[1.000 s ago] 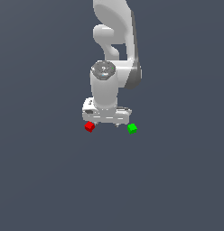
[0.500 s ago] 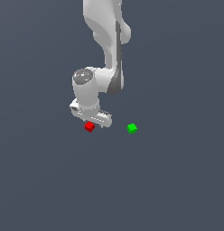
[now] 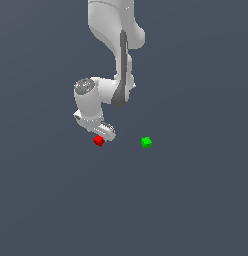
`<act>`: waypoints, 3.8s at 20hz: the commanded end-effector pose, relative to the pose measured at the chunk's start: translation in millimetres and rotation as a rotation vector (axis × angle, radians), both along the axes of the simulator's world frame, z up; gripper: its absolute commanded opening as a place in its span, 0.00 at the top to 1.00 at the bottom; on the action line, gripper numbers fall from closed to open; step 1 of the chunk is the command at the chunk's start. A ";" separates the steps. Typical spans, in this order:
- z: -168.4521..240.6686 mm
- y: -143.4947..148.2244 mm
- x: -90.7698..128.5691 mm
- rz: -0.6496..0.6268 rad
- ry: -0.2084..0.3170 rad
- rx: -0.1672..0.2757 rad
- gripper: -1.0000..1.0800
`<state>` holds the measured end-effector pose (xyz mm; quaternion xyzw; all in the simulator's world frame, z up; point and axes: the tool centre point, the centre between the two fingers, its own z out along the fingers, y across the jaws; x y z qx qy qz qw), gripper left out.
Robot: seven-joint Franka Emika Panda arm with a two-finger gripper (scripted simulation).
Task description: Stack the red cube on top of the green cube.
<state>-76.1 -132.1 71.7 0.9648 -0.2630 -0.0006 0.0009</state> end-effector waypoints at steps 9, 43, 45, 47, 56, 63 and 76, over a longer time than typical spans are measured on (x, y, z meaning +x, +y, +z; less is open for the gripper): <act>-17.0 -0.5 -1.6 -0.005 -0.001 0.000 0.04; -13.0 -0.2 -3.1 -0.009 -0.002 0.002 1.00; 1.1 -0.4 -3.3 -0.009 -0.002 0.002 1.00; 14.6 -0.5 -3.3 -0.009 -0.002 0.002 1.00; 49.1 -0.9 -2.6 -0.009 -0.002 0.001 1.00; 48.7 -0.8 -1.8 -0.008 -0.002 0.001 1.00; 34.2 59.9 -0.8 -0.008 -0.002 0.001 1.00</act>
